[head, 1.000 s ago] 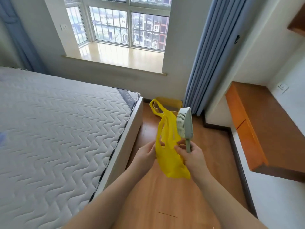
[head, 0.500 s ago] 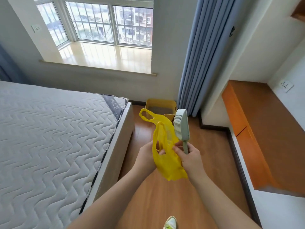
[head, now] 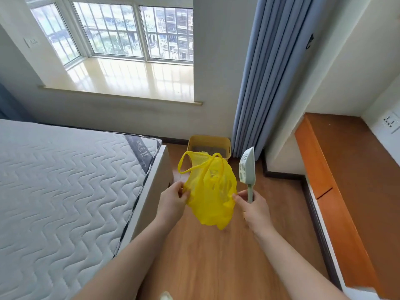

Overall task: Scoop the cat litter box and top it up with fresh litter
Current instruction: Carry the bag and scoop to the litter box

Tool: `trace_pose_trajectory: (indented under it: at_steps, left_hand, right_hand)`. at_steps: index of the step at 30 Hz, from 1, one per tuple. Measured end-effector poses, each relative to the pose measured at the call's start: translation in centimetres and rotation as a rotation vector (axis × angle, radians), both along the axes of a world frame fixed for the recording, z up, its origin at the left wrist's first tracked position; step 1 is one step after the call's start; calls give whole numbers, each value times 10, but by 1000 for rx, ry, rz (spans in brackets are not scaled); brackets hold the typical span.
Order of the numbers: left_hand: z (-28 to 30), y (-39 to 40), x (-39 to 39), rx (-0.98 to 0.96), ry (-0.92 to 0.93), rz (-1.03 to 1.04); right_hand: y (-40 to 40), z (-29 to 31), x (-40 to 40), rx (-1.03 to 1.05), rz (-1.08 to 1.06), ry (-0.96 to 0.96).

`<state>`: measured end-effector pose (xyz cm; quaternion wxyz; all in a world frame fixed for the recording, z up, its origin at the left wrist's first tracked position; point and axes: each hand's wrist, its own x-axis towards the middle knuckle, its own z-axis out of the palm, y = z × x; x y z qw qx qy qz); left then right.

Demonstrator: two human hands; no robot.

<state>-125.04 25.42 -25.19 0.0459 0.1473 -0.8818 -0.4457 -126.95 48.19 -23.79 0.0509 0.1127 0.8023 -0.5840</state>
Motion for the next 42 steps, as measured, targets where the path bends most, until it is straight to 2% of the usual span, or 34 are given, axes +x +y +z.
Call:
trace_pose_trajectory:
  at_steps: [10,18,28,42]
  left_hand:
    - [-14,-72,-95,100,123,-57]
    - [-19,-110,-164,58,54,-161]
    - [-32,-110,-241,131,-6,-74]
    - [-63,-48,-357,-2,-216,-61]
  right_hand:
    - [-73,-8,-79,55,-104,-48]
    - [-102,-18,-125,127,-207,-92]
    - [-75,-46,-181,195,-251,-185]
    - [11,-90,-303,227,-286,-338]
